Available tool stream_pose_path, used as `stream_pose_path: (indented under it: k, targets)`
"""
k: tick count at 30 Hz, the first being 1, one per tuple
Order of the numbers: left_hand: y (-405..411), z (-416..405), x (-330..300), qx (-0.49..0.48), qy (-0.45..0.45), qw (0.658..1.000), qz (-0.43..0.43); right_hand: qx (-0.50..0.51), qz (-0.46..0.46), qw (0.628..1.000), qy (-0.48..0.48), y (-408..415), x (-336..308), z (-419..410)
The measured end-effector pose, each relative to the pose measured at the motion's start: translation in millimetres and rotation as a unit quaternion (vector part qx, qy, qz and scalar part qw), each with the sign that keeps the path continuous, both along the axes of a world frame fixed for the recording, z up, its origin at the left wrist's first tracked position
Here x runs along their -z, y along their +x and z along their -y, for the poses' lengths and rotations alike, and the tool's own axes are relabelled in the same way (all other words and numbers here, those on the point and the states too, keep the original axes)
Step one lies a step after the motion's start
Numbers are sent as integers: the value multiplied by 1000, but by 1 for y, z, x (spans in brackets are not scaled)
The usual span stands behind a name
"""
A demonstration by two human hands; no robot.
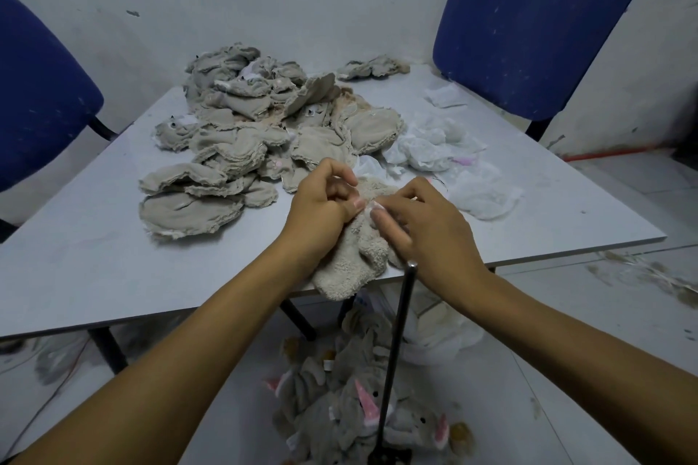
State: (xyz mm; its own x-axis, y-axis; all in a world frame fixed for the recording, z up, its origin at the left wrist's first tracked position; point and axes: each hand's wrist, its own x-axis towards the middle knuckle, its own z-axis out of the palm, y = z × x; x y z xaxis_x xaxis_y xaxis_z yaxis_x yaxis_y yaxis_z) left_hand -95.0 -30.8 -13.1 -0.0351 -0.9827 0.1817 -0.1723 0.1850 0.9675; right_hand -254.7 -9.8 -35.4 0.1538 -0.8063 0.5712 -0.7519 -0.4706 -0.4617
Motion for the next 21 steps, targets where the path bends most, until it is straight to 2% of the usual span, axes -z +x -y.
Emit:
stream_pose_path:
  k: [3, 6, 11, 13, 18, 21]
  targets:
    - [-6, 1, 1, 1, 0, 1000, -19, -5, 44, 999, -18, -3, -1, 1]
    - [-5, 3, 2, -4, 2, 1000, -28, -24, 44, 999, -15, -3, -1, -1]
    - [-5, 5, 6, 6, -7, 999, -41, -6, -69, 997, -15, 0, -2, -1]
    - [-6, 6, 7, 2, -11, 999, -41, -3, -78, 997, -15, 0, -2, -2]
    - [-6, 6, 7, -34, -6, 999, -37, -44, 44, 998, -17, -7, 0, -1]
    - [-5, 6, 7, -32, -6, 999, -33, -47, 16, 999, -9, -6, 2, 1]
